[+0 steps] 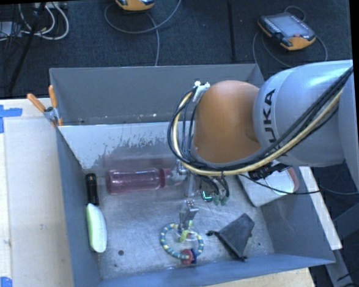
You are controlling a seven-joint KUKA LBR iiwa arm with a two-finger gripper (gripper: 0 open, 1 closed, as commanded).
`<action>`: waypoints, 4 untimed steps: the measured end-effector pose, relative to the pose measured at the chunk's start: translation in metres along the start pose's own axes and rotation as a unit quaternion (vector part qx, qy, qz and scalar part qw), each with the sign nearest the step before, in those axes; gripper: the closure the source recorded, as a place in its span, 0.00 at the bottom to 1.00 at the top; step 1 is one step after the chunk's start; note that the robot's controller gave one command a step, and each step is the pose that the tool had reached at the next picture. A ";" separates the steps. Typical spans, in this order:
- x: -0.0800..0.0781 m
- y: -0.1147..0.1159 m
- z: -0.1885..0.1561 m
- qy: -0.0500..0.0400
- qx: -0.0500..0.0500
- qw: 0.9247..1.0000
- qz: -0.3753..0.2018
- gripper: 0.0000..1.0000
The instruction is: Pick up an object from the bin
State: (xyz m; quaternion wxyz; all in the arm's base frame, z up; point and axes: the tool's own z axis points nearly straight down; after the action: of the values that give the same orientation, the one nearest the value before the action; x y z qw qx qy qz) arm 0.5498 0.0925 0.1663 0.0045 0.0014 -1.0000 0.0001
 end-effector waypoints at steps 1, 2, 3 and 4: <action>-0.002 0.000 -0.004 -0.003 0.000 1.000 0.001 0.00; 0.043 -0.014 0.029 -0.006 0.000 1.000 -0.012 0.00; 0.044 -0.033 0.076 -0.004 0.000 0.998 -0.067 1.00; 0.044 -0.033 0.076 -0.004 0.000 0.998 -0.067 1.00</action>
Offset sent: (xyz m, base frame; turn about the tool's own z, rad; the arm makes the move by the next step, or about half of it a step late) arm -0.0739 -0.0247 -0.0521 -0.0397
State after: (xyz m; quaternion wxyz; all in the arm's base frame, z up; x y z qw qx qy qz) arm 0.5055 0.0596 0.0909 0.0010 0.0685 -0.9977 -0.0003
